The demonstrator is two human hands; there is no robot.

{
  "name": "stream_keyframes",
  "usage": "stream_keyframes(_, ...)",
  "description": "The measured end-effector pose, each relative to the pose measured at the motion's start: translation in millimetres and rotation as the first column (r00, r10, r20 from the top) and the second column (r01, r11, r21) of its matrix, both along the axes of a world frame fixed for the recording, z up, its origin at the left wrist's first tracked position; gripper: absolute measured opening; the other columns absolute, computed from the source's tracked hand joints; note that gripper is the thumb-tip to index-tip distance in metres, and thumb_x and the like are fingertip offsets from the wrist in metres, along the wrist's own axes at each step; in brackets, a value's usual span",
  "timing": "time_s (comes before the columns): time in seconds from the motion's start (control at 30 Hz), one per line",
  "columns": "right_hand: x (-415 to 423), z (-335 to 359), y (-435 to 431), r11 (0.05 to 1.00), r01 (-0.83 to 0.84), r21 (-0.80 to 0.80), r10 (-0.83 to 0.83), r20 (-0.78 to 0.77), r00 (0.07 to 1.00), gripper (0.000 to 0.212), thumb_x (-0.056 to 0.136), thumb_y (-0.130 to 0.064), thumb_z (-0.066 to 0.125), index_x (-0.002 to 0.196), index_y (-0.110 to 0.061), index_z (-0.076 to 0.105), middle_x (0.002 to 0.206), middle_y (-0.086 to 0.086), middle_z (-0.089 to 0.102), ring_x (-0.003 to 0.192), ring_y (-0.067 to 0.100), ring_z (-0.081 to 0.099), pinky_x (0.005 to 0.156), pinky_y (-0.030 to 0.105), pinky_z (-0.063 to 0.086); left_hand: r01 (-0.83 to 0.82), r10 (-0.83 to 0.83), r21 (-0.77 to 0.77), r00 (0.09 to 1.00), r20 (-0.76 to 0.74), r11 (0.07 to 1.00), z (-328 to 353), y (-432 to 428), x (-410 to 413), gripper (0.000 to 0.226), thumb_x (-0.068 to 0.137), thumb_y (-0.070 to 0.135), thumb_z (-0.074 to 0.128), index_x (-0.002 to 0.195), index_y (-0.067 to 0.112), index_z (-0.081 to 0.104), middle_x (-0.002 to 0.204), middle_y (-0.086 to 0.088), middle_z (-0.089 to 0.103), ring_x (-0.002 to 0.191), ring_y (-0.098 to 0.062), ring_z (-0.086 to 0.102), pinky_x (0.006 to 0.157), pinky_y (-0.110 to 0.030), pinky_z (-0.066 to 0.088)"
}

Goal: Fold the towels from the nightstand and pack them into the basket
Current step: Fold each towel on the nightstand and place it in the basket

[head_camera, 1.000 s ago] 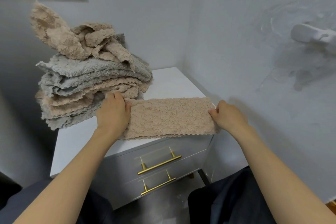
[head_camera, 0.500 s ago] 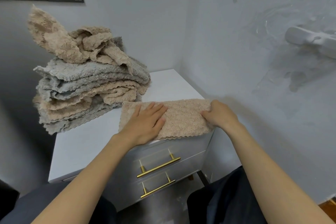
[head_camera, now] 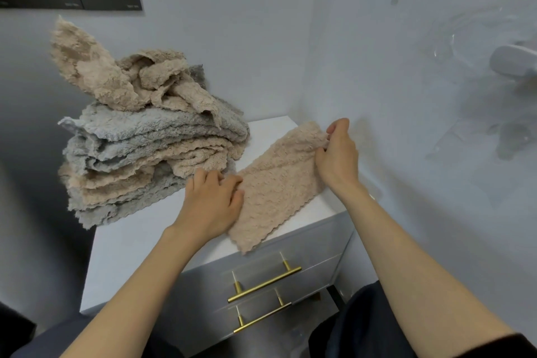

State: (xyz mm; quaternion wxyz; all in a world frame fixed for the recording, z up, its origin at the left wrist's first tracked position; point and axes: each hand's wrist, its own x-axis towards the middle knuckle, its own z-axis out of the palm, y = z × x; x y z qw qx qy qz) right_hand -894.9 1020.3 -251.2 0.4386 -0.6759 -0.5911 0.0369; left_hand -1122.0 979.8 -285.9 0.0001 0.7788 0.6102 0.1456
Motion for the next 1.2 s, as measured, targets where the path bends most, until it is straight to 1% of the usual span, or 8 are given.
stream_keyframes(0.1,-12.7,-1.8,17.8,0.997,-0.072,0.036,0.075,-0.121,0.990,0.040,0.084,0.009,0.039,0.117,-0.011,0.034,0.106,0.007,0.048,0.083,0.020,0.050,0.070,0.031,0.038,-0.004,0.006,-0.023,0.997,0.078,1.000,1.5,2.2,1.9,0.033,0.097,0.041,0.033,0.122,0.032,0.051,0.110,0.000,0.048,0.102,-0.019,0.027,0.080,-0.030,0.014)
stream_keyframes(0.33,-30.7,-1.5,35.5,0.853,-0.522,0.010,0.513,-0.200,0.834,0.082,0.081,0.011,0.037,0.146,-0.032,0.013,0.151,-0.003,0.015,0.129,0.005,0.032,0.098,0.013,0.034,0.257,-0.124,-0.227,0.872,0.474,0.940,11.6,-4.1,10.0,0.010,0.089,0.028,0.056,0.096,0.034,0.053,0.074,0.003,0.058,0.065,-0.013,0.052,0.064,-0.031,0.042)
stream_keyframes(0.43,-25.1,-6.2,34.6,0.844,-0.512,-0.159,0.499,-0.117,0.859,0.069,0.087,0.004,0.040,0.148,-0.027,0.025,0.155,-0.004,0.021,0.142,0.013,0.022,0.111,0.023,0.022,0.247,-0.159,-0.192,0.909,0.385,0.950,9.8,-4.5,10.7,0.012,0.088,0.031,0.058,0.098,0.035,0.056,0.069,0.008,0.053,0.066,-0.009,0.050,0.062,-0.028,0.038)
stream_keyframes(0.57,-15.2,-11.2,22.3,0.800,-0.487,-0.350,0.537,0.058,0.841,0.048,0.095,-0.006,0.045,0.140,-0.021,0.043,0.151,0.000,0.034,0.139,0.015,0.030,0.102,0.016,0.019,0.181,-0.137,-0.142,0.951,0.277,0.973,6.7,-6.3,10.8,0.019,0.088,0.040,0.055,0.106,0.035,0.056,0.086,0.007,0.050,0.091,-0.014,0.046,0.075,-0.029,0.038)
stream_keyframes(0.77,-3.5,-29.8,-14.0,0.682,-0.412,-0.605,0.648,0.238,0.723,0.054,0.103,-0.040,0.033,0.153,-0.025,0.018,0.161,0.001,0.009,0.147,0.015,0.005,0.115,0.024,0.000,0.200,-0.191,-0.081,0.975,0.113,0.976,1.4,-18.1,11.4,0.035,0.094,0.048,0.044,0.124,0.031,0.048,0.131,0.007,0.035,0.125,-0.017,0.021,0.101,-0.031,0.028)
stream_keyframes(0.87,4.1,-31.3,-28.1,0.712,-0.383,-0.588,0.621,0.275,0.734,0.053,0.103,-0.044,0.028,0.152,-0.029,0.016,0.161,-0.001,0.005,0.148,0.014,0.002,0.116,0.025,-0.001,0.204,-0.197,-0.097,0.978,0.075,0.974,1.6,-22.5,9.3,0.037,0.097,0.048,0.037,0.130,0.031,0.044,0.145,0.009,0.026,0.134,-0.018,0.013,0.107,-0.034,0.025)
stream_keyframes(1.0,7.5,-21.2,-46.5,0.791,-0.402,-0.461,0.587,0.383,0.713,0.041,0.099,-0.033,0.044,0.140,-0.025,0.046,0.150,0.001,0.034,0.138,0.019,0.023,0.111,0.027,0.018,0.276,-0.273,-0.056,0.960,0.061,0.960,3.9,-27.3,3.9,0.040,0.098,0.047,0.038,0.132,0.029,0.048,0.151,0.011,0.020,0.137,-0.015,0.006,0.111,-0.036,0.023)
stream_keyframes(1.2,4.4,-9.3,-86.2,0.735,-0.526,-0.427,0.666,0.313,0.677,0.033,0.075,-0.031,0.066,0.105,-0.036,0.054,0.104,-0.017,0.041,0.098,0.004,0.031,0.085,0.025,0.036,0.414,-0.413,0.014,0.905,0.102,0.910,10.5,-33.7,-4.4,0.044,0.082,0.060,0.059,0.117,0.034,0.064,0.125,0.017,0.052,0.124,-0.008,0.036,0.102,-0.030,0.033)
